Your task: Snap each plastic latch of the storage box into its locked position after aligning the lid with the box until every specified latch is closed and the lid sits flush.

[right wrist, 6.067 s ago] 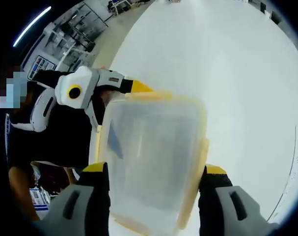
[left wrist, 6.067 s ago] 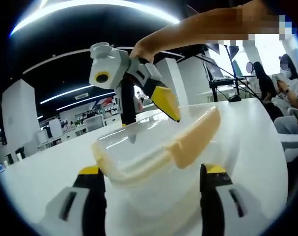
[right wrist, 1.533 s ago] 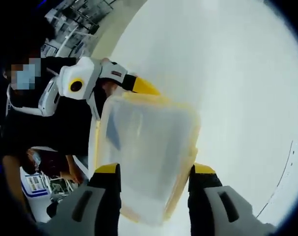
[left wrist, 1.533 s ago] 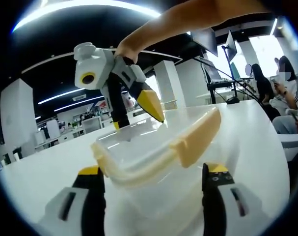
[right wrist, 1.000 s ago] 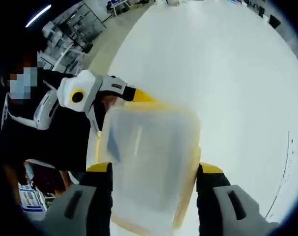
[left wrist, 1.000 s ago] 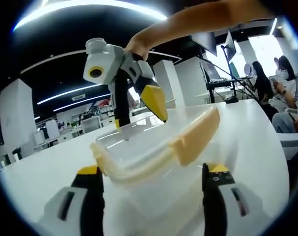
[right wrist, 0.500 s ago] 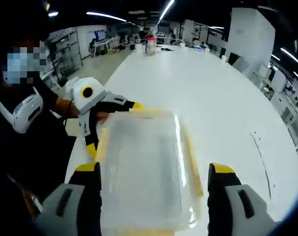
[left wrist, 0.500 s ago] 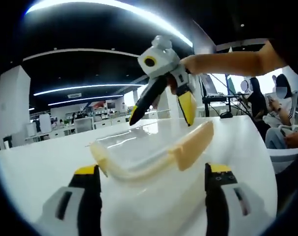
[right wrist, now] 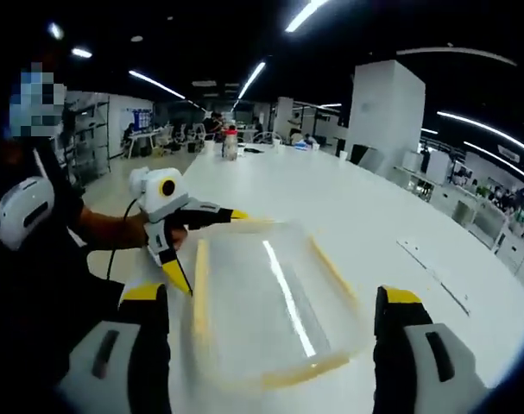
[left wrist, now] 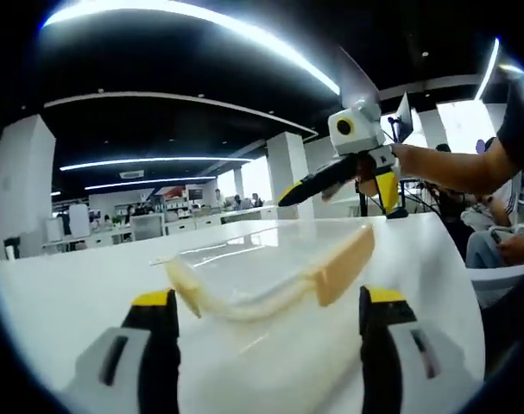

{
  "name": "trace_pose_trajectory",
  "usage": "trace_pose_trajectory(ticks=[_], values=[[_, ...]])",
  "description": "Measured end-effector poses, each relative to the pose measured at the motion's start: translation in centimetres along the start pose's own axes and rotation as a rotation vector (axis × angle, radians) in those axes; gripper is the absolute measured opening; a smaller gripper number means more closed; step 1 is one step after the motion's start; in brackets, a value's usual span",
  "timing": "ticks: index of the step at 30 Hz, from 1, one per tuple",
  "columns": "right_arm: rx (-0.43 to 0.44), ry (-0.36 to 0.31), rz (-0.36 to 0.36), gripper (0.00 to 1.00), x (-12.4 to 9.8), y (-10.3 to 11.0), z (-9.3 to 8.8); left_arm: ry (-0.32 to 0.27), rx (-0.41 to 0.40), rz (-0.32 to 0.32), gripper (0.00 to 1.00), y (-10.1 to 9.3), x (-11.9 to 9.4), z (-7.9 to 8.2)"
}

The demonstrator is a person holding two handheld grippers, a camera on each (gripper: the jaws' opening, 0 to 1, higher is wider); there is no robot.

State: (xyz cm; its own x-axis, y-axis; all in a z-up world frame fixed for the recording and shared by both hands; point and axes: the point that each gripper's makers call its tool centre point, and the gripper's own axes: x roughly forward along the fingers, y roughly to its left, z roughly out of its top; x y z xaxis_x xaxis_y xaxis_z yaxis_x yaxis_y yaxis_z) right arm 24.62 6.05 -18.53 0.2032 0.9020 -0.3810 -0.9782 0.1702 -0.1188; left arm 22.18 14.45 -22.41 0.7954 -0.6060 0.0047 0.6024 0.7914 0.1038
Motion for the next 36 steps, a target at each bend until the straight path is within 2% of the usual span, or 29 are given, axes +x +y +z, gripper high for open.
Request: trace_pose_trajectory(ticks=[4,6,7,13,14,18,19,23,28,31,33,36], values=[[-0.061,-0.067,-0.117,1.00,-1.4,-0.7,0.4,-0.033,-0.008,-0.005,0.85,0.0,-0.2,0.6],[-0.065,-0.091,-0.149,1.00,-1.8,-0.5,0.4,-0.058,-0.004,0.014,0.85,0.4,-0.3,1.1],[-0.053,-0.127,-0.179,1.00,-2.2,-0.3,0.5,-0.073,-0.011,0.024,0.85,0.6,-0.4,1.3],[-0.045,-0.245,-0.328,1.00,-3.0,1.0,0.1,-0.079,-0.019,0.023,0.85,0.5,-0.4,1.4],[-0.051,-0.256,-0.328,1.00,-2.9,1.4,-0.1,-0.077,-0.020,0.015,0.85,0.3,-0.3,1.3],[-0.034,-0.268,-0.342,1.00,-2.2,2.3,-1.1,-0.088,-0.036,0.001,0.85,0.1,-0.4,1.4],[-0.003,-0.267,-0.390,1.00,-2.2,1.7,-1.6,-0.093,-0.042,-0.001,0.85,0.1,-0.5,1.4],[0.067,-0.288,-0.441,1.00,-1.9,1.1,-2.6,-0.116,-0.050,0.002,0.84,0.1,-0.6,1.7],[0.123,-0.335,-0.492,0.98,-2.1,0.8,-2.8,-0.089,-0.059,-0.012,0.84,0.0,-0.4,1.1],[0.103,-0.321,-0.506,0.98,-1.7,1.3,-3.1,-0.093,-0.052,-0.015,0.83,-0.1,-0.6,1.2],[0.059,-0.272,-0.500,0.98,-1.3,1.8,-3.6,-0.093,-0.051,-0.006,0.83,0.2,-0.6,1.2],[0.046,-0.279,-0.527,0.97,-1.4,1.5,-3.5,-0.089,-0.046,0.003,0.82,0.3,-0.7,1.1]])
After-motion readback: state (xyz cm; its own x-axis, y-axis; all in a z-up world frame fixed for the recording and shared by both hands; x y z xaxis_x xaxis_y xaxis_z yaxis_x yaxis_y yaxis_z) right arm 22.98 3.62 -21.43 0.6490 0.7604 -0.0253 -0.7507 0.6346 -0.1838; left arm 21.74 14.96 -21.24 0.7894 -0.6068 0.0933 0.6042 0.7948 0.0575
